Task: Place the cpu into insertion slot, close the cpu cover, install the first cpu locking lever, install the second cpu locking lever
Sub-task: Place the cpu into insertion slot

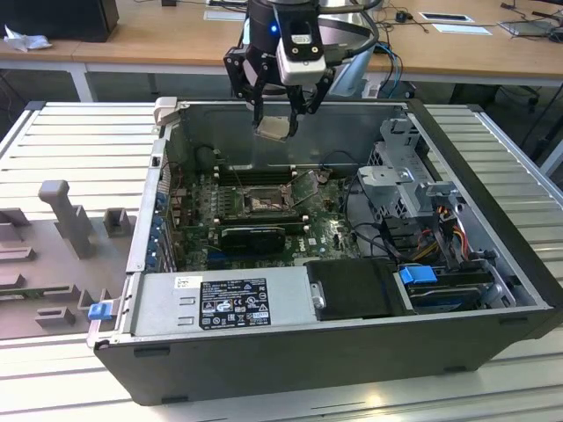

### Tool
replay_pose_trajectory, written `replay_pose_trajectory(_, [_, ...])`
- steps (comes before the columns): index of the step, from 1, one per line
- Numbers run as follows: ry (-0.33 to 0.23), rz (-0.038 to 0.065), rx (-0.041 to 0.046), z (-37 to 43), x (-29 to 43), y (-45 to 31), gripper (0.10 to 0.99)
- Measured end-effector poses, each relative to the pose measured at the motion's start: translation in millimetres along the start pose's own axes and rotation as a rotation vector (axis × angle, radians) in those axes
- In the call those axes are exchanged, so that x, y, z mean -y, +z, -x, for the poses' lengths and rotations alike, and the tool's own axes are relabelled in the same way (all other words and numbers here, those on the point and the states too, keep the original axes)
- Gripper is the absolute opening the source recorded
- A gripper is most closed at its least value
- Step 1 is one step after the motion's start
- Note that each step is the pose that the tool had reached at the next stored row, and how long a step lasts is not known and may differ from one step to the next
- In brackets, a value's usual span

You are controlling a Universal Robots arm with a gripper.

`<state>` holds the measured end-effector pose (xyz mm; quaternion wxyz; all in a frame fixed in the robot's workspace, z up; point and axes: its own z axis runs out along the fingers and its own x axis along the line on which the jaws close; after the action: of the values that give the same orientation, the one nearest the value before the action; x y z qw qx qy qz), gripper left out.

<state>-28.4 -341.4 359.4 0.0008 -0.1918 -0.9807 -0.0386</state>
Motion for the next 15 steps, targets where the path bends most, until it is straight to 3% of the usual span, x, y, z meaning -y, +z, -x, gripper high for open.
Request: replay_pose_trajectory(15, [0.073, 0.001, 0.0055, 0.0, 0.1, 1.7, 0.541])
